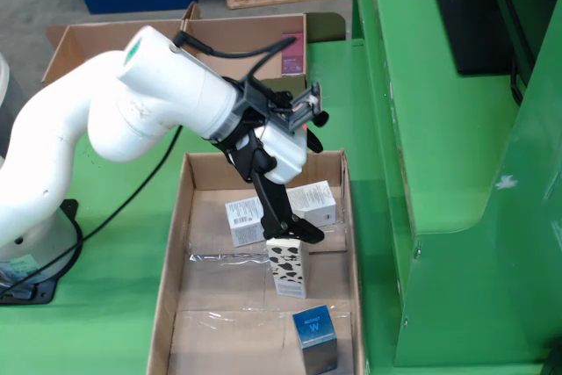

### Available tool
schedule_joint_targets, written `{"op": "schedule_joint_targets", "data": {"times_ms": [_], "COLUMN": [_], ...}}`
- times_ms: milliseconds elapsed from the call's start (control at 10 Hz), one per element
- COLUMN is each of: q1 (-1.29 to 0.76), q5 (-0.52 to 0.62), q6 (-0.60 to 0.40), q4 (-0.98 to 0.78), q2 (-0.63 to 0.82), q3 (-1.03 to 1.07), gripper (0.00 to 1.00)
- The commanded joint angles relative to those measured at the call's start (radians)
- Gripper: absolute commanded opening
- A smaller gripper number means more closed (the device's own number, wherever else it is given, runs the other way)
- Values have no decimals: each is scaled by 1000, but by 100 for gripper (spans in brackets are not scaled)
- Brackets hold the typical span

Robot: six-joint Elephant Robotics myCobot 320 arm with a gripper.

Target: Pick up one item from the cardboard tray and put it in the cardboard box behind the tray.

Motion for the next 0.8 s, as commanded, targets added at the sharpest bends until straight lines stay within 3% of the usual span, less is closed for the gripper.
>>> {"op": "schedule_joint_targets", "data": {"times_ms": [0,700], "q1": [4,-14], "q5": [-17,22], "q6": [1,-2], "q4": [44,-14], "q2": [7,-2], "q3": [24,24], "gripper": [100,100]}}
